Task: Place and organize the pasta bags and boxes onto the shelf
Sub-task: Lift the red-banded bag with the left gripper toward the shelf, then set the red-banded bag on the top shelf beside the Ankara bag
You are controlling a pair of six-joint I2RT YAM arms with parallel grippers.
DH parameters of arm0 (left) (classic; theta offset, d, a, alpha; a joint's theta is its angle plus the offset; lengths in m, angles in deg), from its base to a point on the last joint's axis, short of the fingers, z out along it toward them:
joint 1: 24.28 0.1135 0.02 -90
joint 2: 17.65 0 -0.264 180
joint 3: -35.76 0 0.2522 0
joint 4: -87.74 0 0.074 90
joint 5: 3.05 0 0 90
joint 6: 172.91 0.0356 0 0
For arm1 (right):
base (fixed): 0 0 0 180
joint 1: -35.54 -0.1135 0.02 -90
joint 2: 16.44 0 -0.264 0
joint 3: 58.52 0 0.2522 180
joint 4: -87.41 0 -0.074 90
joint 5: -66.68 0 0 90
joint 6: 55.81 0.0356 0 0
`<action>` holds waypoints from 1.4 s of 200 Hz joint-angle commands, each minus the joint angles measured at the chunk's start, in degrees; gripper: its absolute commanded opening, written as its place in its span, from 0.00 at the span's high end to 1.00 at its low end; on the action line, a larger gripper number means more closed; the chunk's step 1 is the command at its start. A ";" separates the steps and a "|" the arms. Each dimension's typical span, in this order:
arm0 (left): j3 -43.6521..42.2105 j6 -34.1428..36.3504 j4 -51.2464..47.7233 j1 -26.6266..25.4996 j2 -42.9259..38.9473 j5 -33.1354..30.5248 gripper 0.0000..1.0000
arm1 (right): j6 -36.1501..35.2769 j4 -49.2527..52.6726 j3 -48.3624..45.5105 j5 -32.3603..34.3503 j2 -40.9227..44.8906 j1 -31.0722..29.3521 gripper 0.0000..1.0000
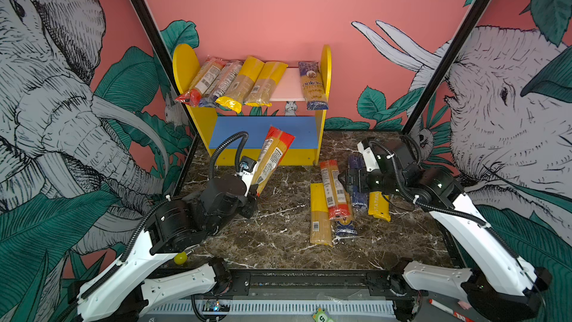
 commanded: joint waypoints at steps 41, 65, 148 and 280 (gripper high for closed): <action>14.62 9.97 12.81 -0.08 6.86 -6.30 1.00 | -1.04 -0.42 2.26 1.08 1.18 1.55 0.01; 18.01 13.72 17.44 -0.08 10.27 -8.42 1.00 | -1.43 -0.11 2.92 1.25 1.19 2.22 0.01; 37.36 26.20 30.24 2.90 28.44 -13.82 1.00 | -3.38 -0.07 6.22 2.70 -0.40 4.09 0.01; 67.89 10.70 27.06 25.09 54.76 9.88 1.00 | -3.24 -1.08 11.18 4.47 -5.51 8.98 0.01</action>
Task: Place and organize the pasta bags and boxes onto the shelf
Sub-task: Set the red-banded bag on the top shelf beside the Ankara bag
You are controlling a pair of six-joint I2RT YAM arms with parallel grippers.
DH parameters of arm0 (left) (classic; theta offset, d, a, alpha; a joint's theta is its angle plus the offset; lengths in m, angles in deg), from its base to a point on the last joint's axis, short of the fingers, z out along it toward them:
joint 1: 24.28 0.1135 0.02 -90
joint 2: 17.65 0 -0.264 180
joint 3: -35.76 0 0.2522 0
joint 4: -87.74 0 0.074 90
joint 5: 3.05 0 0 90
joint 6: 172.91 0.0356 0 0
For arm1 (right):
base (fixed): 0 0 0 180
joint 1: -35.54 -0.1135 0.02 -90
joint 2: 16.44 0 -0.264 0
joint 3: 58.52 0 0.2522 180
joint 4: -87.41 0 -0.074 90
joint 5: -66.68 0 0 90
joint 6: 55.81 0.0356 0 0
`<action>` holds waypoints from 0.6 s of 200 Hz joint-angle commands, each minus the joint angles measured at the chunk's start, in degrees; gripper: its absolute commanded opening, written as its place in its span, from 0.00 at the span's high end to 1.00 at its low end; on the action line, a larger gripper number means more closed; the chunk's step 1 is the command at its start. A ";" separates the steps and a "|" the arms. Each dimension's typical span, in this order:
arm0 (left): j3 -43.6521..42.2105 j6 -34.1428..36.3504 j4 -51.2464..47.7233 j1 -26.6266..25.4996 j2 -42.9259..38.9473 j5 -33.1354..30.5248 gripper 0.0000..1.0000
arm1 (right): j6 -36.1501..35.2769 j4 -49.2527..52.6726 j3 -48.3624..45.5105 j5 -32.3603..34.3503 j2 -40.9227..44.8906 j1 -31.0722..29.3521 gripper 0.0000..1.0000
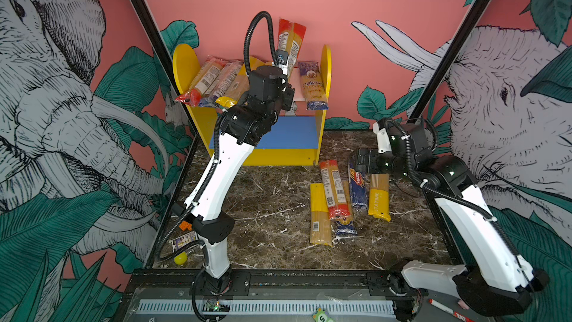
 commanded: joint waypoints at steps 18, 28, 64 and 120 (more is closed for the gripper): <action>5.13 -7.66 8.71 3.83 0.21 8.45 1.00 | 0.75 -1.21 1.73 1.42 -1.50 1.17 0.01; 5.15 -8.45 8.80 4.12 0.68 9.30 1.00 | 1.04 -1.41 1.77 1.44 -1.67 1.38 0.01; 5.10 -10.17 9.14 4.63 2.42 11.56 1.00 | 1.55 -1.80 1.72 1.66 -2.58 2.10 0.01; 5.49 -12.74 10.89 5.03 4.52 13.64 1.00 | 1.37 -1.24 2.32 1.08 -3.33 3.80 0.01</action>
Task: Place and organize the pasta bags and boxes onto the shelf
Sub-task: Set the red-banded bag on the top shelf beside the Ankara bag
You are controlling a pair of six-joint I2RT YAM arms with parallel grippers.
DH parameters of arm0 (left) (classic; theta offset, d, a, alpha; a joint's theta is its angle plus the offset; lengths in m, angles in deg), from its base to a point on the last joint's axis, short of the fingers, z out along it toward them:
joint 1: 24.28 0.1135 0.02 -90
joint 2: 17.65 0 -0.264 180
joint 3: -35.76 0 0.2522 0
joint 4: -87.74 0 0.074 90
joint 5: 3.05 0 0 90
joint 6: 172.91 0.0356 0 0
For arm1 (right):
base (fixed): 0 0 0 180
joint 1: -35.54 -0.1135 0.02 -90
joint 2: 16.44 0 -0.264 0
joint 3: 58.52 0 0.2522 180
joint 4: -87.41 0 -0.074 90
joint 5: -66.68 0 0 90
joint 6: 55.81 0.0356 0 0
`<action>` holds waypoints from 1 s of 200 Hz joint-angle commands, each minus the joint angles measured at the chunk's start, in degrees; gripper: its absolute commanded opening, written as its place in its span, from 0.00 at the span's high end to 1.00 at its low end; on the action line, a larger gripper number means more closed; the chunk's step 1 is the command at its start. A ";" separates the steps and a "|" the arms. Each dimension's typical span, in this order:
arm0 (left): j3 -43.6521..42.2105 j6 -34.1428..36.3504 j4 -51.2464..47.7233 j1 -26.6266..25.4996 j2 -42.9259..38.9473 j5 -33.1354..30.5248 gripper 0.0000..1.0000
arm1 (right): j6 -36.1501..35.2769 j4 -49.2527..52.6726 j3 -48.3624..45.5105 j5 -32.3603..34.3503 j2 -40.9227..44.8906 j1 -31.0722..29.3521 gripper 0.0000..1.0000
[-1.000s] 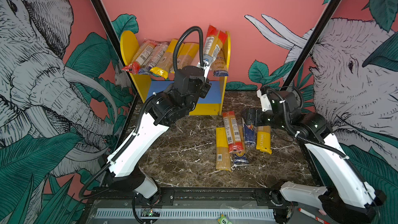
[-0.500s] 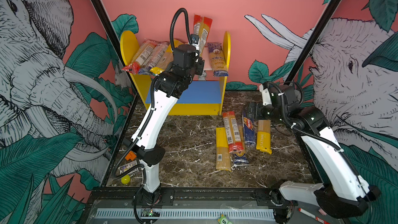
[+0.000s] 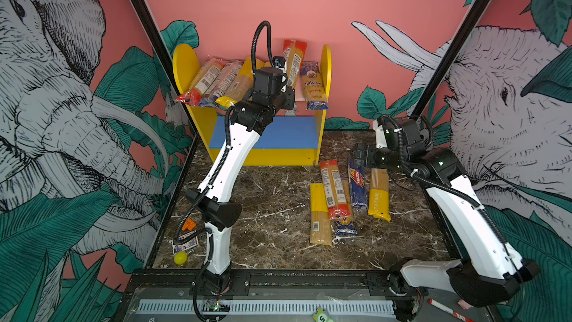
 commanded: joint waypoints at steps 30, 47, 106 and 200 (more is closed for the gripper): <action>4.43 -2.57 12.04 0.52 -1.28 1.09 1.00 | 1.02 -1.27 1.15 -0.26 0.18 1.85 0.01; 4.53 -2.58 12.22 0.71 -0.82 1.37 1.00 | 1.12 -1.60 0.79 -0.71 0.53 2.17 0.01; 4.66 -3.29 13.53 1.10 0.20 4.54 0.43 | 1.60 -1.30 -0.96 -0.57 2.58 2.73 0.01; 2.35 -4.39 12.84 1.01 -1.79 7.42 0.34 | 2.84 -0.32 -3.25 0.12 5.47 2.94 0.01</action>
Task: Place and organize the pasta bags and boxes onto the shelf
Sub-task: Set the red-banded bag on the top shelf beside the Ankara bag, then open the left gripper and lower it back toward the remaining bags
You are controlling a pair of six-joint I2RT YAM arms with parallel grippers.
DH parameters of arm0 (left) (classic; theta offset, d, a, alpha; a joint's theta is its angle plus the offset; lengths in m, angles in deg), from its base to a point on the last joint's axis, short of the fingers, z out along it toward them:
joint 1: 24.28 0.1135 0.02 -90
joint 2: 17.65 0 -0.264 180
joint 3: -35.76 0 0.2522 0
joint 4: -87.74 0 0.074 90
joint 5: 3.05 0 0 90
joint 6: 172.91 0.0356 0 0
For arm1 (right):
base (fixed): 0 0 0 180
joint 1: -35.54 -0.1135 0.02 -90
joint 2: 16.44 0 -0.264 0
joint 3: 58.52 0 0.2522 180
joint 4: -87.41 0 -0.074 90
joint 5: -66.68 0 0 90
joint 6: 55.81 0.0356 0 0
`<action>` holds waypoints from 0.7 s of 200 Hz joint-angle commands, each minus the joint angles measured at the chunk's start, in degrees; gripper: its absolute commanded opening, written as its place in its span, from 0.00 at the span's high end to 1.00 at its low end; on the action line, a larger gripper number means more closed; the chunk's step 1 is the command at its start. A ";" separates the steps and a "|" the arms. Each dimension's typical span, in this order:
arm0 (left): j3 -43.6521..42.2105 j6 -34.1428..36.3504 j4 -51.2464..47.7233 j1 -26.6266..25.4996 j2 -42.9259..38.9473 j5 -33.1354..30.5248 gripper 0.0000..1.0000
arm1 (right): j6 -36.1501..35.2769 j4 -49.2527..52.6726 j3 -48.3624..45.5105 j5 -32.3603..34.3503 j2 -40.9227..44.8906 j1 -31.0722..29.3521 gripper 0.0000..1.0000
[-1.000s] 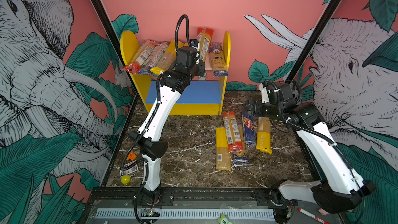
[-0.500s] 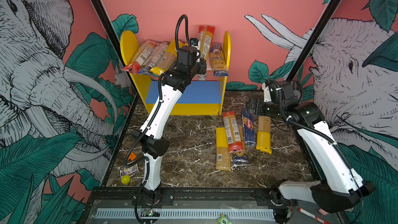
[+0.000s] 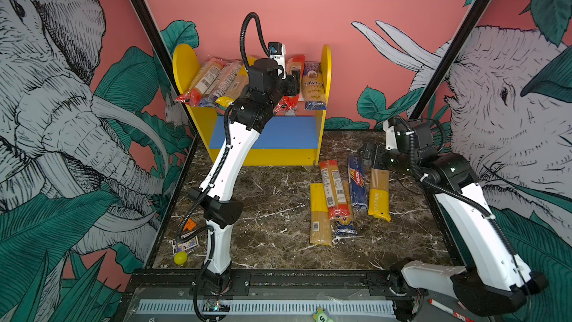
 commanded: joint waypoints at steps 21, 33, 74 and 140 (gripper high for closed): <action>-2.38 -1.37 1.11 0.07 -5.26 2.66 0.31 | 1.68 -0.12 -2.02 0.71 2.11 0.35 0.01; -3.90 -0.77 1.12 -0.42 -6.64 2.52 0.28 | 1.88 0.01 -2.55 0.71 2.74 0.34 0.01; -10.87 3.05 0.32 -4.21 -12.60 -0.53 0.23 | 1.95 1.50 -3.52 0.64 4.44 0.29 0.01; -37.00 3.14 1.97 -11.38 -28.82 -8.23 0.21 | 2.25 4.24 -6.71 -1.07 8.88 0.33 0.01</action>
